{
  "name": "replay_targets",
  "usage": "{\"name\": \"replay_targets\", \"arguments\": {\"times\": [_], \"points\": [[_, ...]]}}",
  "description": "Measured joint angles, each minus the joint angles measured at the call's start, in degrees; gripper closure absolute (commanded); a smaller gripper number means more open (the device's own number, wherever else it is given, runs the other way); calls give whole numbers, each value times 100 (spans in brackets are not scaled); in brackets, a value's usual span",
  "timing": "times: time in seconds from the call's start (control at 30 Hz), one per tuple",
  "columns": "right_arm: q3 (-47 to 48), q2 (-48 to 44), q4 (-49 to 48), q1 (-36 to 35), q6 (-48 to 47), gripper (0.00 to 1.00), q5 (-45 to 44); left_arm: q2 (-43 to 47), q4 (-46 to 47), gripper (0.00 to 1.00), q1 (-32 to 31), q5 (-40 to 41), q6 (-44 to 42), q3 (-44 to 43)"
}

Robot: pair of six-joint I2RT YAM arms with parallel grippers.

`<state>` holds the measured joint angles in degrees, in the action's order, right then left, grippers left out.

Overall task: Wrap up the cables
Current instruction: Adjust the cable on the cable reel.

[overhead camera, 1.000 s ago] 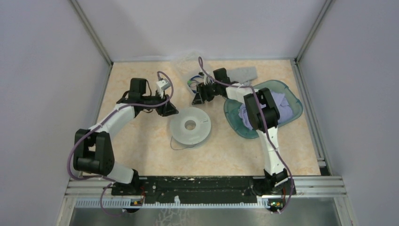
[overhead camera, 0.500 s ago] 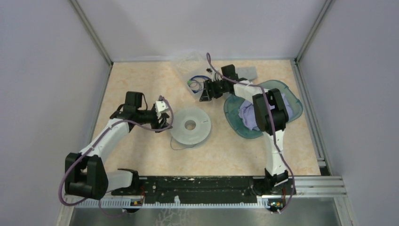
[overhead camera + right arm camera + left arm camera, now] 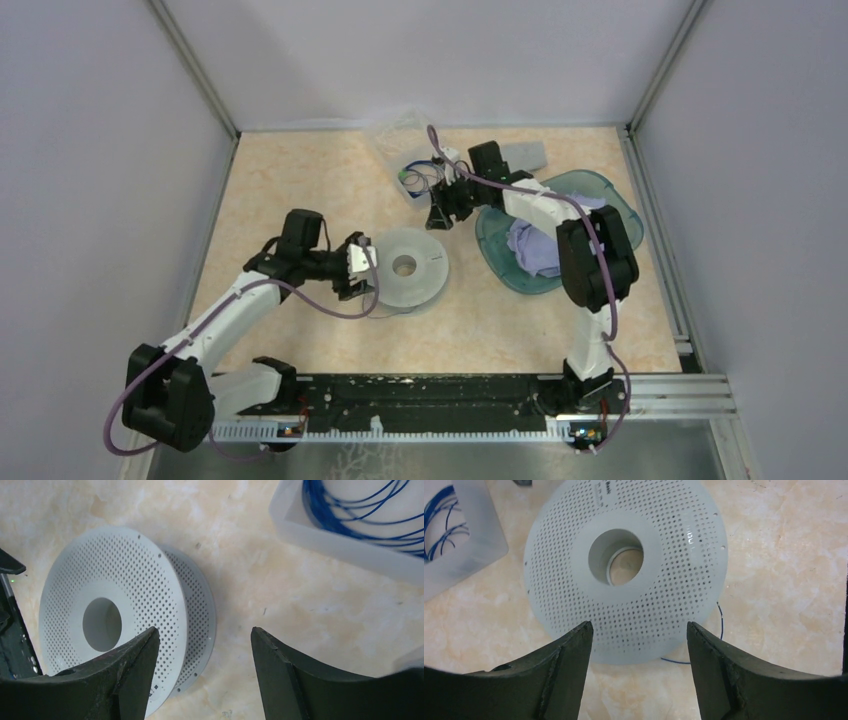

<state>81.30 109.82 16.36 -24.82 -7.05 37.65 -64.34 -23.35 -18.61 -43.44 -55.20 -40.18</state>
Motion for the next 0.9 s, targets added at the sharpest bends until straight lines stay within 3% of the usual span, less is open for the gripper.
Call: {"name": "replay_targets", "arguments": {"times": [0.17,0.33,0.7,0.9], "points": [[-444,-11,219,-195,-101,35,-120,-55,240,27,-844,518,-166,59],[-785,-166,177,-271,-70,41,-107,-278,413,29,-1237,918,-286,61],[-2015,-1174,-195,-490,166,45,-304,-564,490,36,-1327,1878,-470,-44],[-2245,-1467,-308,-614,103,44,-592,-752,544,38,-1250,2269,-393,-177]]}}
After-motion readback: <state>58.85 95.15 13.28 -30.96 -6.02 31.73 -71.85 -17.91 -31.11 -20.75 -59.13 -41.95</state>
